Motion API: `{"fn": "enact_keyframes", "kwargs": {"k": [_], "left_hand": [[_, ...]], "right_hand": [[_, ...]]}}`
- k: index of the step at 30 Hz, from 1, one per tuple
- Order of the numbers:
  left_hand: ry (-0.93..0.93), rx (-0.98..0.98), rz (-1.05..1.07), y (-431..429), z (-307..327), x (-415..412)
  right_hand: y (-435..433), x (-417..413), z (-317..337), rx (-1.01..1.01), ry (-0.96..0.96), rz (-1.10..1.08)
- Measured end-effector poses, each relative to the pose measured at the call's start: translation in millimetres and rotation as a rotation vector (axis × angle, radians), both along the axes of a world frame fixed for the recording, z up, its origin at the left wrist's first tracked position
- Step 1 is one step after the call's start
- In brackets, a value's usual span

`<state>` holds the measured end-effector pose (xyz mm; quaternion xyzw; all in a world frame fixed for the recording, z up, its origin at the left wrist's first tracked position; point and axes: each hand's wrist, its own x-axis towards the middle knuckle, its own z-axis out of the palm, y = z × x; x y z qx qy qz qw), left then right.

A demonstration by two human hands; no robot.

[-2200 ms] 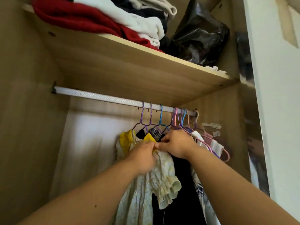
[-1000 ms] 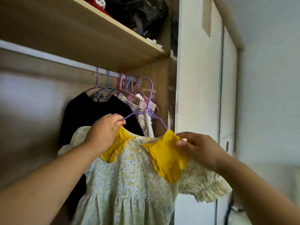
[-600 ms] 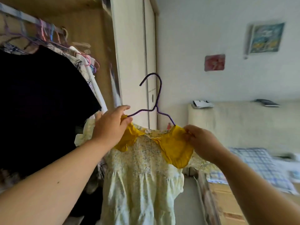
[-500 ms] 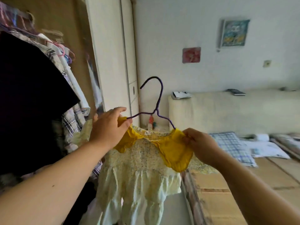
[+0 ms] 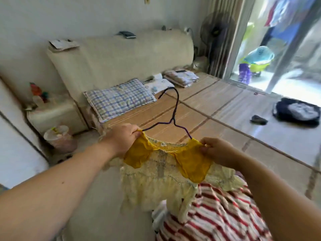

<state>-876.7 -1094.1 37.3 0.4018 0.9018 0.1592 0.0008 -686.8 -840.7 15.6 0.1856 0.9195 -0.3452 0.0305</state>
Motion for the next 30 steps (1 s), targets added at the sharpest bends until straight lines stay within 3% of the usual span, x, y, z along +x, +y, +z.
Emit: {"fn": "enact_keyframes", "kwargs": {"k": [5,14,24,30], "left_hand": [[-0.178,-0.083,-0.189,136.4,-43.0,51.4],[-0.302,-0.27,-0.321,306.5,-119.5,117.2],[-0.381,-0.589,-0.225,381.6,-245.9,119.8],[-0.479,-0.55,-0.119,400.2,-299.6,107.4]], "right_hand": [[99.8,95.1,-18.0,-0.083,-0.175,-0.224],[216.6,180.0,-99.9,-0.194,-0.249,-0.521],[276.7,172.4,-246.2,-0.134,-0.434,-0.512],[308.8,147.7,-299.3,-0.077,-0.491,-0.451]]}}
